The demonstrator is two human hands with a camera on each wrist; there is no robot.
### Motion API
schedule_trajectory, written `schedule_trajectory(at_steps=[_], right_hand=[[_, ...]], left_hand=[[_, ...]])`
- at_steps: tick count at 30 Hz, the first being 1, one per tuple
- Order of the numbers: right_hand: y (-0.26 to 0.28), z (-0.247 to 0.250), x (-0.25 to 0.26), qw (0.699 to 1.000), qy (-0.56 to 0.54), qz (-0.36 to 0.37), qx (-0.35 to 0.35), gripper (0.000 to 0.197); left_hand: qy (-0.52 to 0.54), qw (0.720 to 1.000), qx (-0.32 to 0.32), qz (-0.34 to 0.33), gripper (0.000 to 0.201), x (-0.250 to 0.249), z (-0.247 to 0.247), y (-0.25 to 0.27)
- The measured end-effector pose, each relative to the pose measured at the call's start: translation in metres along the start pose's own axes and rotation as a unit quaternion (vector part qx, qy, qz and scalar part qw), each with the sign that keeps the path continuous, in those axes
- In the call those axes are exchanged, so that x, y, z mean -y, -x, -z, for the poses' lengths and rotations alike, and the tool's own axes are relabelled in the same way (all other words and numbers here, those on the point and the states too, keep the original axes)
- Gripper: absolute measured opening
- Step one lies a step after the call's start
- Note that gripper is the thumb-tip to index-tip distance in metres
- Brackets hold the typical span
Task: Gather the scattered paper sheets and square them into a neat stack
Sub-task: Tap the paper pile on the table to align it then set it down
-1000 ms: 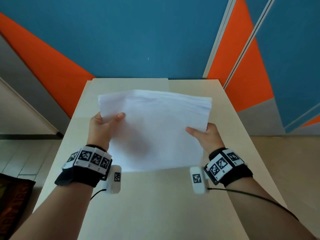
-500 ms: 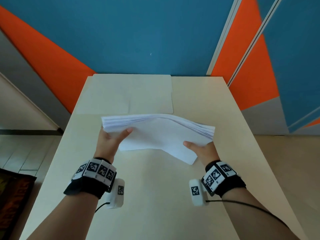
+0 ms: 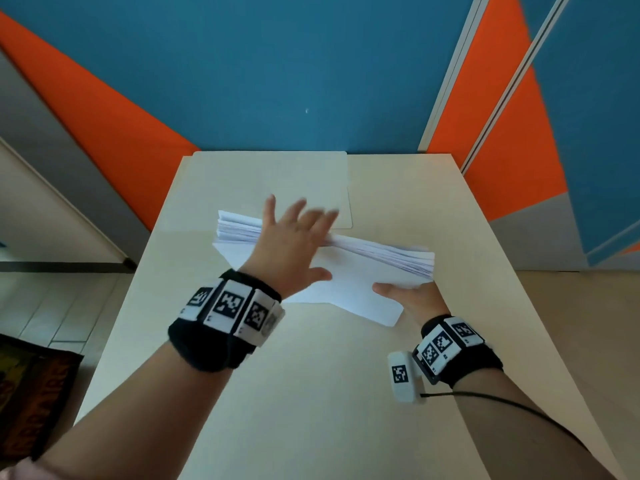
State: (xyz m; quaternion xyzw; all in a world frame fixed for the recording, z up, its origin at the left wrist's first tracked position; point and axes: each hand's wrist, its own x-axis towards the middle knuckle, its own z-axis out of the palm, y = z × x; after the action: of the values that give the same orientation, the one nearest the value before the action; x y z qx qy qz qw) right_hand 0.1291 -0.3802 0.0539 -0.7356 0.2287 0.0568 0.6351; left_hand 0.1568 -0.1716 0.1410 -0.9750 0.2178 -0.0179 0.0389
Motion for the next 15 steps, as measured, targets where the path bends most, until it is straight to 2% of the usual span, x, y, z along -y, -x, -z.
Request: schedule_trajectory(at_steps=[1,2,4,6,9,12,15], right_hand=[[0.001,0.001,0.001,1.0,-0.004,0.004,0.008,0.048],[0.001,0.002,0.001,1.0,-0.008,0.008,0.014,0.045],[0.003,0.002,0.004,0.999,-0.021,0.013,0.024,0.034],[0.003,0.002,0.005,0.998,-0.039,0.043,0.035,0.032],[0.004,0.001,0.01,0.996,-0.043,0.07,0.039,0.034],[0.002,0.002,0.009,0.995,-0.043,0.083,0.047,0.031],[0.003,0.002,0.01,0.994,-0.046,0.087,0.052,0.031]], left_hand=[[-0.018,1.0,0.021,0.0,0.079,-0.003,-0.002,-0.003],[-0.013,1.0,0.0,-0.002,0.07,-0.004,-0.004,-0.004],[0.02,0.993,-0.116,-0.016,0.057,-0.004,-0.004,-0.005],[0.036,0.978,-0.198,-0.057,0.048,-0.003,-0.009,-0.008],[0.069,0.963,-0.232,-0.116,0.035,-0.006,-0.016,-0.011],[0.154,0.949,-0.251,-0.114,0.012,-0.002,-0.02,-0.008],[0.204,0.934,-0.274,-0.106,0.022,0.006,-0.027,-0.002]])
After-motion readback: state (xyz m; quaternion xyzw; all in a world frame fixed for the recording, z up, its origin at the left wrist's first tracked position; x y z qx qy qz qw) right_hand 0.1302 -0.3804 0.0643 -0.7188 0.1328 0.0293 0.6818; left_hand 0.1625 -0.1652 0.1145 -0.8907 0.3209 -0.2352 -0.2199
